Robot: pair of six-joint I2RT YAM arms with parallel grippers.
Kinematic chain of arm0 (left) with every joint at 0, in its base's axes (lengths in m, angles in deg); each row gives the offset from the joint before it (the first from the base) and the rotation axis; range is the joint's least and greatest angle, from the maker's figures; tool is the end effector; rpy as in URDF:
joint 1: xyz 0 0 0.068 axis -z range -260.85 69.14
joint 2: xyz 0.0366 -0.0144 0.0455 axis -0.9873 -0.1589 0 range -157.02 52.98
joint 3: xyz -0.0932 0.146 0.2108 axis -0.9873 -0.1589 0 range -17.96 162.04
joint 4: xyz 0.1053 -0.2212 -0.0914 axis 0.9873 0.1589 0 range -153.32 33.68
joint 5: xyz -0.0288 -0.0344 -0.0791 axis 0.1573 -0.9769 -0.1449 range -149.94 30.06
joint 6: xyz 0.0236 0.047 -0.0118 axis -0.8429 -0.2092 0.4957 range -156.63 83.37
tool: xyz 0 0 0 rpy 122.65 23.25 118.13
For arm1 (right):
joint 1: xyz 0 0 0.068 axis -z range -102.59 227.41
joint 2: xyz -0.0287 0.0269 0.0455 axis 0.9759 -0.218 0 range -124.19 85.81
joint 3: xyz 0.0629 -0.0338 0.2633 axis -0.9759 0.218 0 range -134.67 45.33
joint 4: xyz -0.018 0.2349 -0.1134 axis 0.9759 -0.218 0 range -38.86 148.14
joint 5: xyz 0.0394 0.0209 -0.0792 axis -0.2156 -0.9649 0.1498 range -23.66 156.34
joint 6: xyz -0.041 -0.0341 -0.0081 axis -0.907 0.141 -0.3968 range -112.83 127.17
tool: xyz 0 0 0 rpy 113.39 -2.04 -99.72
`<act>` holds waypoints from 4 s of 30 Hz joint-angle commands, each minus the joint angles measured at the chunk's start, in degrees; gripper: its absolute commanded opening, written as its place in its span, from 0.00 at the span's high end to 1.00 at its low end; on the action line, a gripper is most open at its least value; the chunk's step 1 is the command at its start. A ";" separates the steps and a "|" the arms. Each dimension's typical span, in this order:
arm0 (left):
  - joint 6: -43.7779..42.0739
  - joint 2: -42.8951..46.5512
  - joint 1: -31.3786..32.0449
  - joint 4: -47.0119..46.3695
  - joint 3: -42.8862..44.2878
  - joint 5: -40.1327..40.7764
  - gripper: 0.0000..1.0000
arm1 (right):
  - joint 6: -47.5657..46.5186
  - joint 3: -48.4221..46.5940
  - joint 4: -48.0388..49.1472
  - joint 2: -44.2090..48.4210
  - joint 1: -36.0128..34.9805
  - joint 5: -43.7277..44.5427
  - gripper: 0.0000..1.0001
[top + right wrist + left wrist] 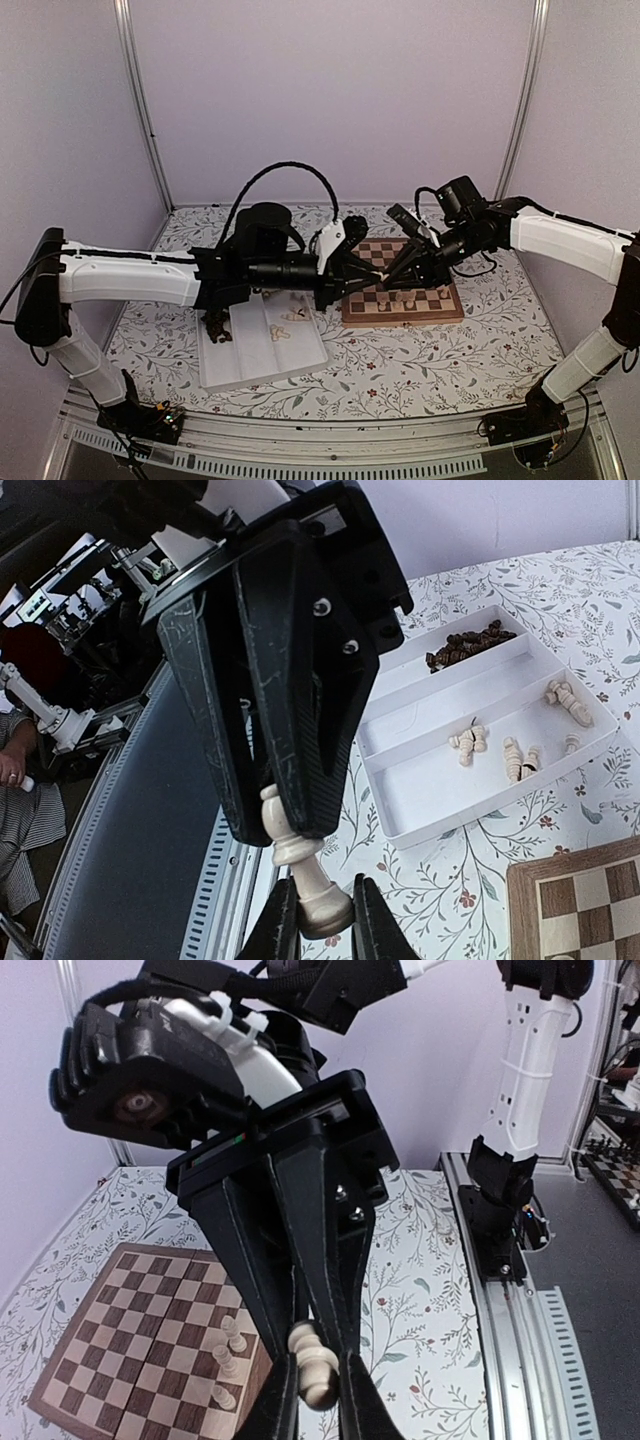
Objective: Set up the chess pieces on the board
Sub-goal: Adjust the chess piece, then place the chess piece on the chessboard.
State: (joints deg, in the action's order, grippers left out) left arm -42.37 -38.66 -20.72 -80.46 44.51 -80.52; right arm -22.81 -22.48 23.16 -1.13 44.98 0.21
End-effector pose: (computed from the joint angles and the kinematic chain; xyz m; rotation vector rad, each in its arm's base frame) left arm 0.1762 -0.3321 0.2881 1.2406 1.4123 -0.9887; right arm 0.2433 0.1931 0.2819 -1.5184 1.6220 1.4301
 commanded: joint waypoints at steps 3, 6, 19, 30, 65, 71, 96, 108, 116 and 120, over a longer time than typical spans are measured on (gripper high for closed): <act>0.19 -1.88 0.60 1.08 2.29 -0.77 0.94 | 0.23 1.09 0.99 2.42 0.16 1.17 0.88; -0.01 -3.34 0.59 2.49 4.02 -0.46 0.97 | -0.27 2.26 0.51 3.99 0.71 3.45 0.73; -0.23 -21.00 0.59 16.64 22.91 -2.58 0.98 | -4.53 18.08 4.30 15.78 30.73 8.06 0.43; -1.69 -39.19 1.94 30.85 46.90 1.03 0.98 | 4.49 19.56 11.38 14.70 35.76 20.01 0.43; -12.91 -59.48 7.02 45.93 73.71 24.85 0.68 | 3.96 19.21 10.56 13.28 35.75 23.06 0.43; -13.92 -57.47 7.92 43.90 73.47 26.22 0.54 | 3.88 19.34 10.30 13.37 35.77 22.25 0.43; -1.70 -5.60 -8.15 25.09 18.47 29.43 0.42 | -9.50 26.09 9.69 11.51 19.78 36.07 0.66; 2.49 -2.18 -10.31 25.44 15.63 27.40 0.40 | -7.25 24.88 12.81 2.30 12.86 41.16 0.75; 3.22 -0.84 -10.22 25.84 15.83 25.75 0.40 | -4.80 21.75 13.51 -3.39 11.38 44.14 0.86; 3.36 -1.01 -10.22 25.93 16.00 25.07 0.40 | -4.06 21.33 14.09 -3.79 11.38 45.20 0.89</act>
State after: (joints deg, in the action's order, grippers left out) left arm -39.77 -40.97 -31.10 -53.54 59.16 -53.96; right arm -28.38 -0.16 35.97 -3.75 56.65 42.40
